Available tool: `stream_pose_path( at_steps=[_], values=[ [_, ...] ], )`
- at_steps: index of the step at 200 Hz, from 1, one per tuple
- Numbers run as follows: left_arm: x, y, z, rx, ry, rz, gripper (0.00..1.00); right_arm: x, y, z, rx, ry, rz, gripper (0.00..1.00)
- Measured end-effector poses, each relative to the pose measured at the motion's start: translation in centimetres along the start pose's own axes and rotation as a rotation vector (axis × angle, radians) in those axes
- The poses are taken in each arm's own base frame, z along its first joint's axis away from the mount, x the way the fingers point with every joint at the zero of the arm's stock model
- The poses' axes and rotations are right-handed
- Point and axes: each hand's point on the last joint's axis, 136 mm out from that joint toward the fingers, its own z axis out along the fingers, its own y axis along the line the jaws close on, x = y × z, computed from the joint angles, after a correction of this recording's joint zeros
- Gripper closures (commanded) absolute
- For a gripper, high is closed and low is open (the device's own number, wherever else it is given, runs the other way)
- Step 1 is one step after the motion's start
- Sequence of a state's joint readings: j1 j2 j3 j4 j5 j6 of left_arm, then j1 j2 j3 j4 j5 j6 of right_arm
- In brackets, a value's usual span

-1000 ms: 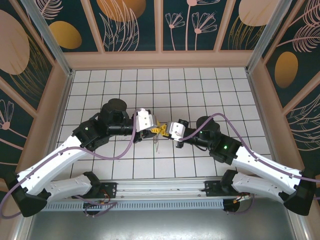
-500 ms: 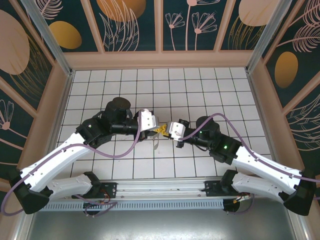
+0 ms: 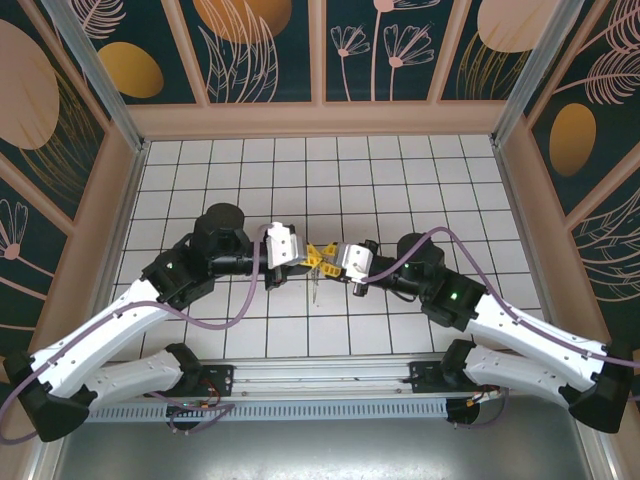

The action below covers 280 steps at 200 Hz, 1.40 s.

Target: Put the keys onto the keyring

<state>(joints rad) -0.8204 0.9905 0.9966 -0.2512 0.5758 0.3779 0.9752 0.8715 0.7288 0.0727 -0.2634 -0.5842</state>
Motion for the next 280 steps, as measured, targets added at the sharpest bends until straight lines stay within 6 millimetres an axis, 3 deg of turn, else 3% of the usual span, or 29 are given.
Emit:
stream_pose_path(
  at_steps=[29,104,146,187,255,280],
  values=[
    [-1.4,-0.3,-0.3,0.009,-0.081,0.015,1.00,-0.6,-0.2,-0.3,0.011,-0.020,0.001,0.83],
    [-2.1,-1.1,-0.2,0.046,-0.164,0.015,1.00,-1.4,0.1,-0.8,-0.003,-0.060,0.002,0.99],
    [-2.0,-1.2,-0.1,0.052,-0.184,0.005,1.00,-1.2,0.3,-0.6,-0.013,-0.056,0.002,0.98],
    [-2.2,-1.4,-0.3,0.056,-0.213,0.000,1.00,-1.3,0.3,-0.5,-0.018,-0.065,0.000,0.91],
    [-2.9,-1.4,-0.7,0.045,-0.250,0.014,1.00,-2.1,0.1,-0.6,-0.006,-0.097,-0.010,0.95],
    [-2.9,-1.5,-0.8,0.041,-0.255,0.011,1.00,-2.2,0.1,-0.6,-0.007,-0.099,-0.012,0.87]
  ],
)
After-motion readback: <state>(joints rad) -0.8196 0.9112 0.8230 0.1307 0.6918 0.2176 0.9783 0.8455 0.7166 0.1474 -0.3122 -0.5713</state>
